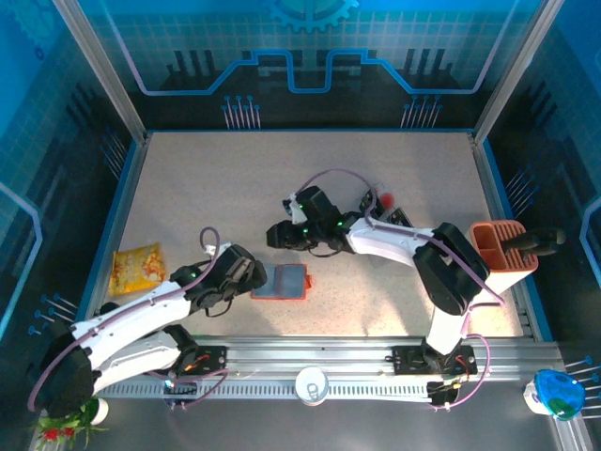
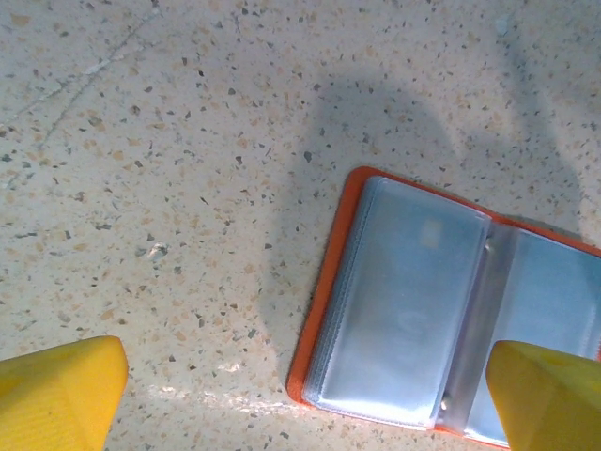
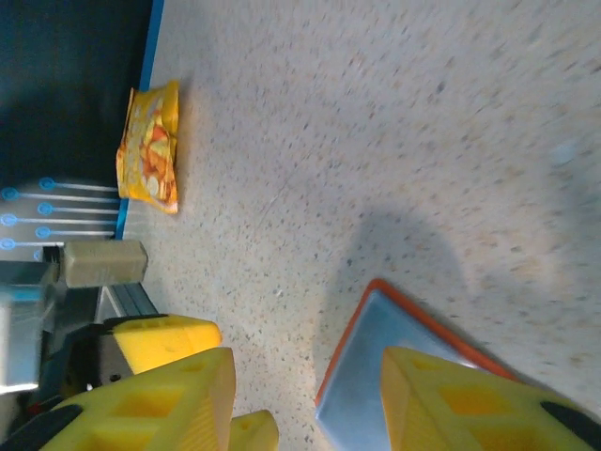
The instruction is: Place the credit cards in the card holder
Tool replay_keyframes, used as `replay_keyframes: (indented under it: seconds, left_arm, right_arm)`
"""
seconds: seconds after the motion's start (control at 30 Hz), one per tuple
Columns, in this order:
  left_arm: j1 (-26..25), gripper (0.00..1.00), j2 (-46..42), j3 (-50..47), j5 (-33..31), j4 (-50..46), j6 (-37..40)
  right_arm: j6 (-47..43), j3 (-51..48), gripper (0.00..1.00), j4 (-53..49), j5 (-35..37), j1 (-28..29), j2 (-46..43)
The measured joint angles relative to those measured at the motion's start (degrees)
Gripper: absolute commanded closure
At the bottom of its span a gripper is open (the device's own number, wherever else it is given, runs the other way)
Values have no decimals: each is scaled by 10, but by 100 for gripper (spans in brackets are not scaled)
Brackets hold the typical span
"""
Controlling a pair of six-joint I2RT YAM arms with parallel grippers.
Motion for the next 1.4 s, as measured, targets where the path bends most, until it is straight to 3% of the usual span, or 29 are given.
replay_keyframes:
  seconds: [0.23, 0.4, 0.67, 1.0, 1.4]
  left_arm:
    - [0, 1, 47, 8, 7, 23, 11]
    - [0, 1, 63, 8, 9, 33, 11]
    - [0, 1, 83, 9, 9, 41, 11]
    - [0, 1, 85, 12, 11, 41, 13]
    - [0, 1, 104, 14, 19, 48, 26]
  right_arm:
    - [-110, 33, 54, -145, 59, -87, -55]
    - [-208, 100, 56, -259, 139, -147, -56]
    - [-322, 202, 62, -388, 282, -168, -16]
    - [-379, 238, 66, -455, 391, -175, 43]
    - [-383, 239, 70, -463, 400, -233, 43]
